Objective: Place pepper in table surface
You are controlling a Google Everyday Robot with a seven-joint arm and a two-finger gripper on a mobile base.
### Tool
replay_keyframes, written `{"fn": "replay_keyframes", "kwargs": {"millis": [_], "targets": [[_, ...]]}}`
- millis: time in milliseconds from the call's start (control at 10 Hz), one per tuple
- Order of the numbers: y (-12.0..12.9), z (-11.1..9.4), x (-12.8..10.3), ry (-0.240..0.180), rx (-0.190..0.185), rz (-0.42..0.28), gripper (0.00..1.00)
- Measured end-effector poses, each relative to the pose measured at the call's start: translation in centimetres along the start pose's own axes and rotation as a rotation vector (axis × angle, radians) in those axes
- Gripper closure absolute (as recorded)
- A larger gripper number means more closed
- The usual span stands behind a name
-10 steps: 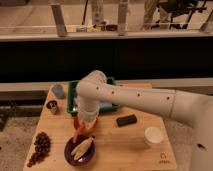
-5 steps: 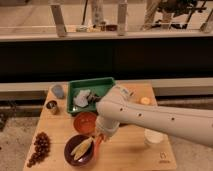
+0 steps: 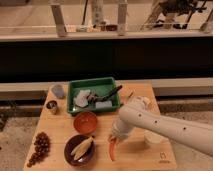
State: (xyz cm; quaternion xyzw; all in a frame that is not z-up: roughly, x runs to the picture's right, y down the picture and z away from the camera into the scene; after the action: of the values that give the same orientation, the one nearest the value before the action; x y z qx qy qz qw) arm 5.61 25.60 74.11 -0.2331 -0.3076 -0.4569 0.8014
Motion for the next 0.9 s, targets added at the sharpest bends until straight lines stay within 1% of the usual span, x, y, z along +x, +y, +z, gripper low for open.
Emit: {"fn": "replay_keyframes", "kwargs": {"millis": [100, 200, 300, 400, 500, 600, 900], "targets": [[0.6, 1.0, 0.8, 0.020, 0.004, -0.017, 1.00], [0.5, 1.4, 1.1, 0.056, 0.003, -0.033, 0.98], [0.2, 1.5, 1.3, 0.071, 0.001, -0.044, 0.93], [-0.5, 2.0, 1.4, 0.075, -0.010, -0.064, 0.80], [-0.9, 2.4, 1.4, 0.074, -0.021, -0.075, 0.72], [-1.2, 2.8, 1.5, 0.076, -0.033, -0.081, 0.61], [-1.3, 3.7, 2.0, 0.073, -0.052, -0.075, 0.30]]}}
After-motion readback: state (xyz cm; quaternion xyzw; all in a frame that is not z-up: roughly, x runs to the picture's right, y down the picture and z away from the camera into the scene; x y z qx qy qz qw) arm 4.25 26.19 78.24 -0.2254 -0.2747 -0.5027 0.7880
